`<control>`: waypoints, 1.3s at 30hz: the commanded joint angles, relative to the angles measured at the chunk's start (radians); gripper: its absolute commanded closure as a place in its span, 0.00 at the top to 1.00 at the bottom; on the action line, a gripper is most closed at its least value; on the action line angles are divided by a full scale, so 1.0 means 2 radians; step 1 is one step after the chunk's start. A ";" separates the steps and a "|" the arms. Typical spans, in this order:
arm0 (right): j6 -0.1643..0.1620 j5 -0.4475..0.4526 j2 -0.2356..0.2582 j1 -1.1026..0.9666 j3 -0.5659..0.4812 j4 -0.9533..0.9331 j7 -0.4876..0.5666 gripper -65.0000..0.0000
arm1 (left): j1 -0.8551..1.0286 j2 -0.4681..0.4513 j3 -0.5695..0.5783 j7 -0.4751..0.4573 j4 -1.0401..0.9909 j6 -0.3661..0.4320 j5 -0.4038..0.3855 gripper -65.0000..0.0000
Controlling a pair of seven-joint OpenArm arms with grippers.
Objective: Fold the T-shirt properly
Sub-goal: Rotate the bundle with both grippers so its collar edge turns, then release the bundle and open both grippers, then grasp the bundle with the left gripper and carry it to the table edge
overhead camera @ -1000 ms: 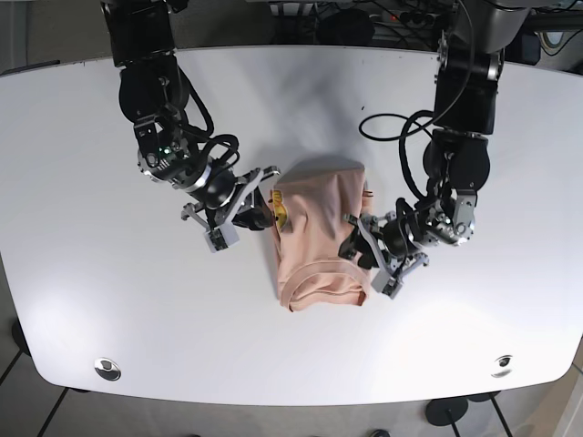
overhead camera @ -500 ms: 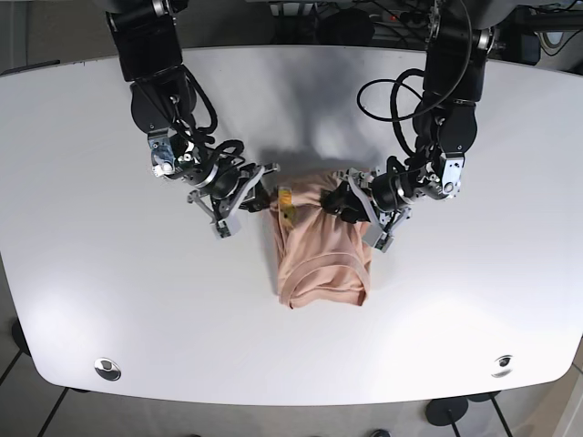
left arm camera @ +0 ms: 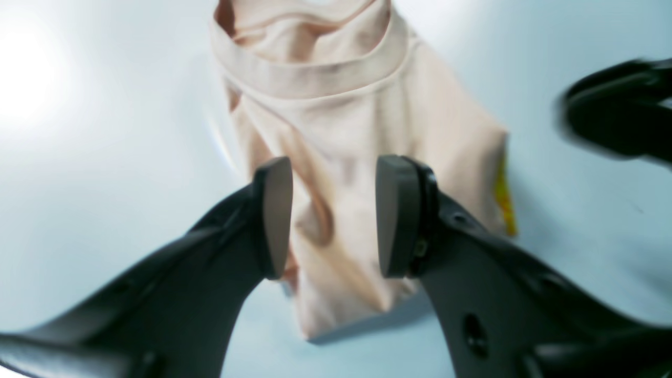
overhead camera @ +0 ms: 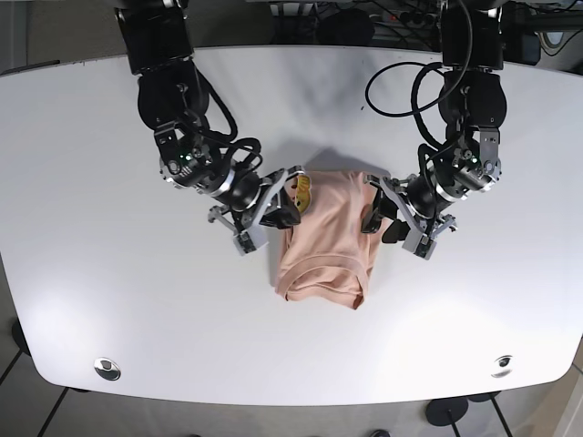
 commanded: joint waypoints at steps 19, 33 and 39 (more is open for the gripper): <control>0.007 0.008 0.012 0.062 0.006 -0.205 0.063 0.10 | 0.013 -0.002 0.012 -0.011 -0.148 -0.001 -0.002 0.36; 0.007 0.009 0.034 -0.002 0.140 0.013 0.008 0.10 | -0.033 0.030 0.078 -0.015 0.018 0.170 0.002 0.64; 0.007 0.009 0.037 -0.015 0.222 0.014 0.004 0.10 | -0.063 0.073 0.213 -0.128 -0.089 0.296 0.116 0.75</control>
